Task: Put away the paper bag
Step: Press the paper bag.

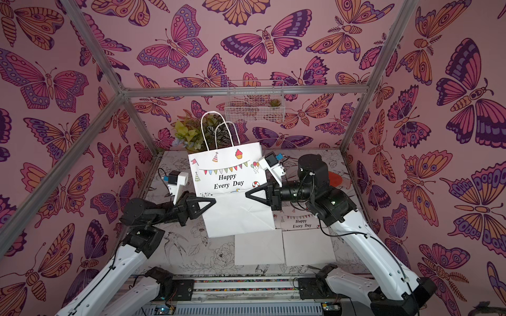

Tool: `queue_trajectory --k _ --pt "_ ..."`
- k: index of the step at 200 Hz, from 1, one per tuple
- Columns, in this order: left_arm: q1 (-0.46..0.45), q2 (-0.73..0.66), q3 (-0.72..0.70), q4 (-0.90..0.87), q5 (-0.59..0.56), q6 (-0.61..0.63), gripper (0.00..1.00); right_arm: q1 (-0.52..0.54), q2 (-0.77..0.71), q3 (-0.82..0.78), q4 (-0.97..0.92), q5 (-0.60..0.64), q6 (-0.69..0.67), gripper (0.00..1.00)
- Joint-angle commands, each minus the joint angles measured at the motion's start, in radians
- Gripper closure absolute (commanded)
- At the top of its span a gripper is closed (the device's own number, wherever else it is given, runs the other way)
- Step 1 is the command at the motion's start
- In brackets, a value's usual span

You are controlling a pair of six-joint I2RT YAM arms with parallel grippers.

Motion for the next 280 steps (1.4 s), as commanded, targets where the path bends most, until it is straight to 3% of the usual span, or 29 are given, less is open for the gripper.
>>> queue_trajectory --k 1,19,46,79,121,136,158,170,236,267,280 --pt "-0.002 -0.009 0.005 0.025 -0.005 -0.001 0.88 0.002 -0.001 0.003 0.053 -0.018 0.012 1.00" --pt "-0.002 -0.023 0.000 0.036 -0.022 0.000 0.72 0.002 -0.001 -0.007 0.058 -0.020 0.012 1.00" --pt "-0.003 -0.040 -0.010 0.065 -0.070 -0.008 0.69 0.002 -0.015 -0.057 0.103 -0.024 0.044 1.00" --pt "-0.003 -0.017 -0.018 0.109 -0.075 -0.034 0.77 0.001 -0.035 -0.103 0.139 -0.025 0.069 1.00" --pt "-0.003 0.003 -0.020 0.139 -0.077 -0.043 0.98 0.002 -0.035 -0.103 0.138 -0.027 0.071 1.00" --pt "-0.003 0.006 -0.022 0.139 -0.083 -0.042 1.00 0.002 -0.036 -0.093 0.127 -0.025 0.063 0.89" --pt "-0.003 0.012 -0.024 0.140 -0.083 -0.043 1.00 0.002 -0.041 -0.068 0.125 -0.008 0.056 0.58" --pt "-0.003 0.015 -0.021 0.139 -0.081 -0.041 1.00 0.001 -0.040 -0.051 0.120 -0.008 0.054 0.53" --pt "-0.003 0.014 -0.021 0.121 -0.077 -0.032 1.00 0.001 -0.033 -0.051 0.140 0.001 0.056 0.78" --pt "-0.003 0.014 -0.015 0.082 -0.079 -0.013 1.00 -0.004 -0.038 -0.052 0.148 0.026 0.055 1.00" --pt "-0.003 0.014 -0.017 0.078 -0.081 -0.010 1.00 -0.006 -0.041 -0.059 0.151 0.037 0.056 1.00"
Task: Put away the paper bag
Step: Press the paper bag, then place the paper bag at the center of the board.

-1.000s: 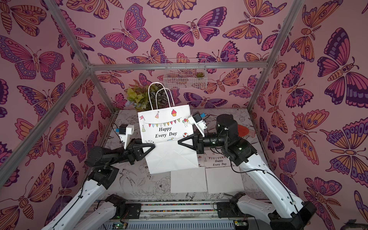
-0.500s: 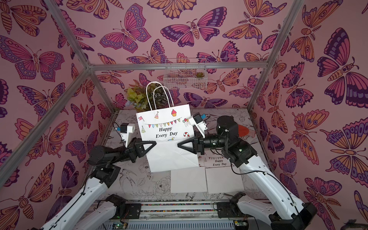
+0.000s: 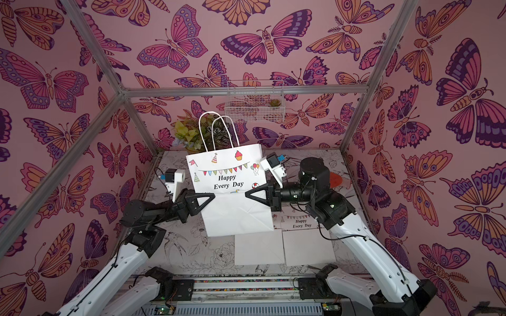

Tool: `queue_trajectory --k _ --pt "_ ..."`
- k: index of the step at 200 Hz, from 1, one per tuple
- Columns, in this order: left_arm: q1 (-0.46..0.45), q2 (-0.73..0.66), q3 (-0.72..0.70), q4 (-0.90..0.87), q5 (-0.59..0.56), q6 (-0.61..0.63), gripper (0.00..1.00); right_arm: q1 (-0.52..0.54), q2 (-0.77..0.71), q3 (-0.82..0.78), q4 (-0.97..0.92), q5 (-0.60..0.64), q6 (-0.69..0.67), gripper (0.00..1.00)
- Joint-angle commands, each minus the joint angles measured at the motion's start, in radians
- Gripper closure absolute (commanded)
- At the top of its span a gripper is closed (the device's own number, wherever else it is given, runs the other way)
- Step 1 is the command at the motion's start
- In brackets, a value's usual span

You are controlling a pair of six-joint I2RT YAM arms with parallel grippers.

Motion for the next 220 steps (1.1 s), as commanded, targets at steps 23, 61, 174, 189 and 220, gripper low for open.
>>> queue_trajectory --k 23,61,174,189,220 --pt "-0.002 -0.007 0.002 -0.050 -0.008 0.046 1.00 -0.005 -0.010 -0.003 0.016 0.043 -0.007 1.00" --pt "0.002 0.022 0.073 -0.297 -0.032 0.159 1.00 -0.004 -0.067 -0.034 -0.168 0.324 -0.124 0.01" --pt "0.006 0.069 0.400 -1.547 -0.267 0.519 1.00 -0.019 -0.227 -0.363 -0.090 0.914 -0.192 0.01" --pt "0.006 0.069 0.420 -1.653 -0.330 0.530 1.00 -0.030 -0.235 -0.384 -0.082 0.892 -0.174 0.01" --pt "0.017 0.073 0.412 -1.768 -0.426 0.527 1.00 -0.057 -0.231 -0.402 -0.087 0.809 -0.166 0.01"
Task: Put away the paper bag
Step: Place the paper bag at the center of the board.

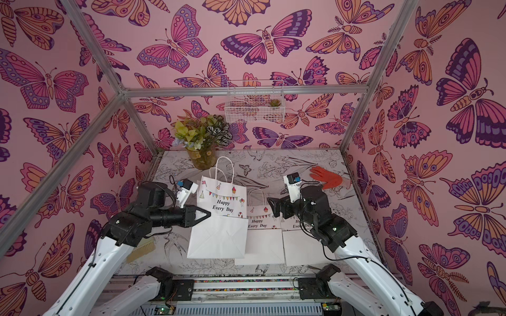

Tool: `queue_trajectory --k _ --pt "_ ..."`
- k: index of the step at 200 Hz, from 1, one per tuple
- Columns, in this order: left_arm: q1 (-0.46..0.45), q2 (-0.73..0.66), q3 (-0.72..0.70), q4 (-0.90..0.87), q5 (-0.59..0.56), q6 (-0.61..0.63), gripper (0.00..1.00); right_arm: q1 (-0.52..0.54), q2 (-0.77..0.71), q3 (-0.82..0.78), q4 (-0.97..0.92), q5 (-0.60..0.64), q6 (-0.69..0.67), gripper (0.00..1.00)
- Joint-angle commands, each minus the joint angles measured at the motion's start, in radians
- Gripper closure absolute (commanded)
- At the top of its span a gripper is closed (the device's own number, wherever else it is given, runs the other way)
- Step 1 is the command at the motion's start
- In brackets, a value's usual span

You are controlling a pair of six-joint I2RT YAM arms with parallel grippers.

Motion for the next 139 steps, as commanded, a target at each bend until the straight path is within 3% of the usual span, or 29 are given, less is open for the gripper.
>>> queue_trajectory --k 1,57,92,139 --pt "0.015 0.005 0.006 -0.207 -0.113 0.044 1.00 -0.022 -0.002 -0.007 0.010 -0.047 0.014 0.01" --pt "0.061 0.074 -0.034 -0.226 -0.169 0.055 1.00 -0.072 -0.004 -0.023 0.024 -0.156 0.010 0.01" --pt "0.093 0.152 -0.043 -0.215 -0.203 0.093 1.00 -0.079 -0.021 -0.029 0.088 -0.202 0.080 0.01" --pt "0.163 0.259 -0.080 -0.093 -0.105 0.111 1.00 -0.081 0.031 0.014 0.065 -0.262 0.099 0.01"
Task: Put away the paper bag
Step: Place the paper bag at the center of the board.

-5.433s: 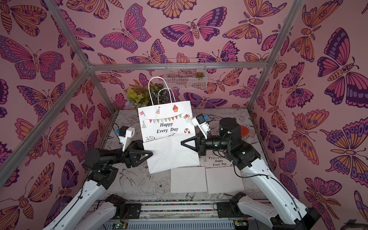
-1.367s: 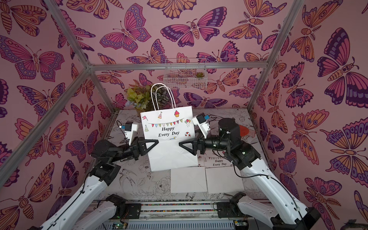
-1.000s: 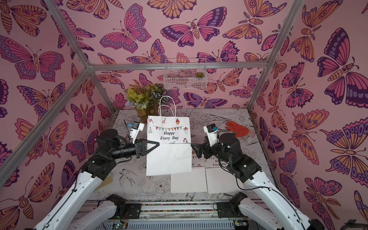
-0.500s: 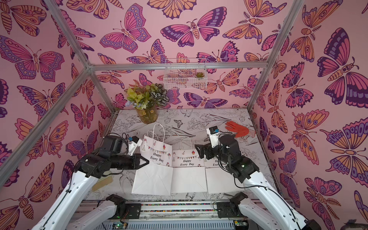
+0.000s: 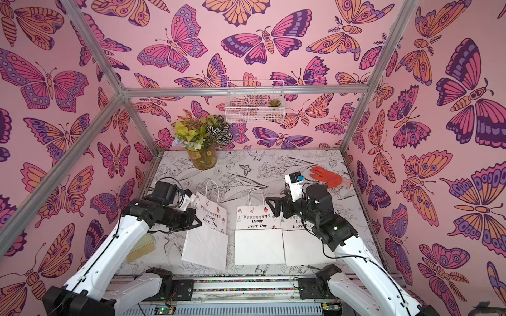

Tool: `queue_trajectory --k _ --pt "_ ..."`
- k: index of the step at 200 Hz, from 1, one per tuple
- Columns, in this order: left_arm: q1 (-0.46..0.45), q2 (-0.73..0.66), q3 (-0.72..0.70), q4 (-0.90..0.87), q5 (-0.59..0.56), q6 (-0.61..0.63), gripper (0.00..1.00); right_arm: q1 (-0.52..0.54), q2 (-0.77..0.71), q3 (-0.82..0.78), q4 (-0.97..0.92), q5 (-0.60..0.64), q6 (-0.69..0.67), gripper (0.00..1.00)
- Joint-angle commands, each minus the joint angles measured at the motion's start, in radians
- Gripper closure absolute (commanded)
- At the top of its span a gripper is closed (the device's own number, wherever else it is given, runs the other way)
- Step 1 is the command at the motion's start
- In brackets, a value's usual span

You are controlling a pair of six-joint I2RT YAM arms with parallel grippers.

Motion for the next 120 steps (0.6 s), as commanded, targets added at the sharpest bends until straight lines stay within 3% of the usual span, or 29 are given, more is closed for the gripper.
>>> queue_trajectory --k 1,41,74,120 --pt "0.029 0.045 -0.027 0.065 0.053 0.032 1.00 -0.007 0.031 0.043 -0.015 -0.034 0.008 0.01" --pt "0.051 0.144 -0.023 0.067 0.043 0.038 1.00 -0.087 0.061 -0.008 0.059 -0.016 0.038 0.01" --pt "0.079 0.216 -0.028 0.065 0.034 0.037 1.00 -0.092 0.002 -0.121 0.185 0.081 0.065 0.01" --pt "0.088 0.295 -0.057 0.066 0.001 0.026 1.00 -0.092 -0.090 -0.135 0.141 0.129 0.042 0.01"
